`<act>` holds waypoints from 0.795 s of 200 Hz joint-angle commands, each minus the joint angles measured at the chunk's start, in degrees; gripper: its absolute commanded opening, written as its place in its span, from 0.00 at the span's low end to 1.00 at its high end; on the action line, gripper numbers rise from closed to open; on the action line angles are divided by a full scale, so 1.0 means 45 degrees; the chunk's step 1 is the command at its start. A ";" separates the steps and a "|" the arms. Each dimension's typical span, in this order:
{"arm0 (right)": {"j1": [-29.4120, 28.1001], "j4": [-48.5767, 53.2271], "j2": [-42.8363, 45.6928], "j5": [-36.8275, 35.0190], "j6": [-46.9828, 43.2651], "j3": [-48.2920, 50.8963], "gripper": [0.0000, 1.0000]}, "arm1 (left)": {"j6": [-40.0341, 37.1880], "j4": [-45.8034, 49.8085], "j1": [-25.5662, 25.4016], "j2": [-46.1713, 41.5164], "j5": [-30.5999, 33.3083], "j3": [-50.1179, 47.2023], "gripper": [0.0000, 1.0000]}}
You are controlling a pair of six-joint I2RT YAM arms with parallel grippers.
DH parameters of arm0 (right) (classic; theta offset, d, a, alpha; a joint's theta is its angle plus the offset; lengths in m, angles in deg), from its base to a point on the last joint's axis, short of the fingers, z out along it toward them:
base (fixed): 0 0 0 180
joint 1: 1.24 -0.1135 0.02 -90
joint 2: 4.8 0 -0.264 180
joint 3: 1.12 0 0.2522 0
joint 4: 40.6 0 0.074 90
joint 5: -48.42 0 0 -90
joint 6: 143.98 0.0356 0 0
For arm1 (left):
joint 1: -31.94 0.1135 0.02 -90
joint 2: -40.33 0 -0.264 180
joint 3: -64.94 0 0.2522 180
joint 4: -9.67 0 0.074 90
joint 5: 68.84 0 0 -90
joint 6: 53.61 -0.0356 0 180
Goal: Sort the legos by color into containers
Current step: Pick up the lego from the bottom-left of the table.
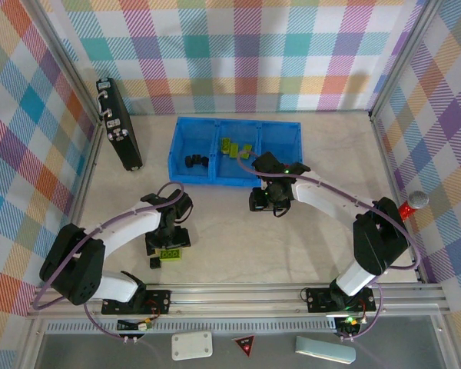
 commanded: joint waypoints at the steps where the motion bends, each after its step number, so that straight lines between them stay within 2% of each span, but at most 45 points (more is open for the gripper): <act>1: -0.0103 0.0161 -0.0110 0.0072 -0.0245 -0.0010 0.45 | -0.0041 -0.0135 -0.0155 0.0156 0.0167 -0.0113 0.83; 51: -0.0102 0.0102 -0.0235 0.0175 -0.0172 -0.0056 0.46 | -0.0415 -0.0642 -0.0156 0.0467 -0.0769 -0.0132 0.83; 105: -0.0102 0.0074 -0.0316 0.0176 -0.0206 -0.0070 0.45 | -0.0384 -0.0804 -0.0314 0.0449 -0.1548 -0.0125 0.78; 159: -0.0102 0.0124 -0.0289 0.0200 -0.0214 -0.0064 0.45 | 0.0003 -0.0628 -0.1380 0.1236 -0.1719 0.0124 0.78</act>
